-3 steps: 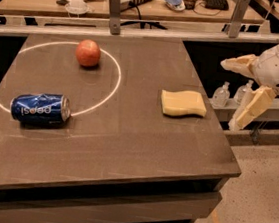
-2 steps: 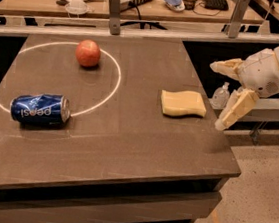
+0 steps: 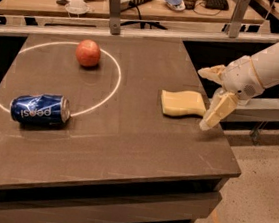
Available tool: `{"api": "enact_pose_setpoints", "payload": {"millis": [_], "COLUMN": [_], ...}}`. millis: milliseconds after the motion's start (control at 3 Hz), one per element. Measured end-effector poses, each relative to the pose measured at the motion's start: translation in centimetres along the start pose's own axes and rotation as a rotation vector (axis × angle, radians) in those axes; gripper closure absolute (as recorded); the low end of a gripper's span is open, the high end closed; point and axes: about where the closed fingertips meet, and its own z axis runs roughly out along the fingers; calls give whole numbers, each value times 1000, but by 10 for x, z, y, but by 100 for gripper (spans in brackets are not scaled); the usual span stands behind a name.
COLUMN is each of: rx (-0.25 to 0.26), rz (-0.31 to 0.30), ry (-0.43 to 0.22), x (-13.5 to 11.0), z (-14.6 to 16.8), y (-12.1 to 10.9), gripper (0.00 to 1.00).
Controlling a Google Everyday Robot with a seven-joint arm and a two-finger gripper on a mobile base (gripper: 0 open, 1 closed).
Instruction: Move sponge near apple
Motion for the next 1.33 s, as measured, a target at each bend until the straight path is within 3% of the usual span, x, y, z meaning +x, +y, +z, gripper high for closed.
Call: {"api": "enact_pose_setpoints", "payload": {"millis": [333, 667, 1000, 1333], "rx": [-68, -93, -33, 73], "rz": [18, 20, 44, 130], "ry": [28, 34, -40, -92], "x": [6, 5, -52, -93], "z": [20, 25, 8, -4], "y": [4, 6, -12, -41], "gripper": [26, 49, 80, 100]}}
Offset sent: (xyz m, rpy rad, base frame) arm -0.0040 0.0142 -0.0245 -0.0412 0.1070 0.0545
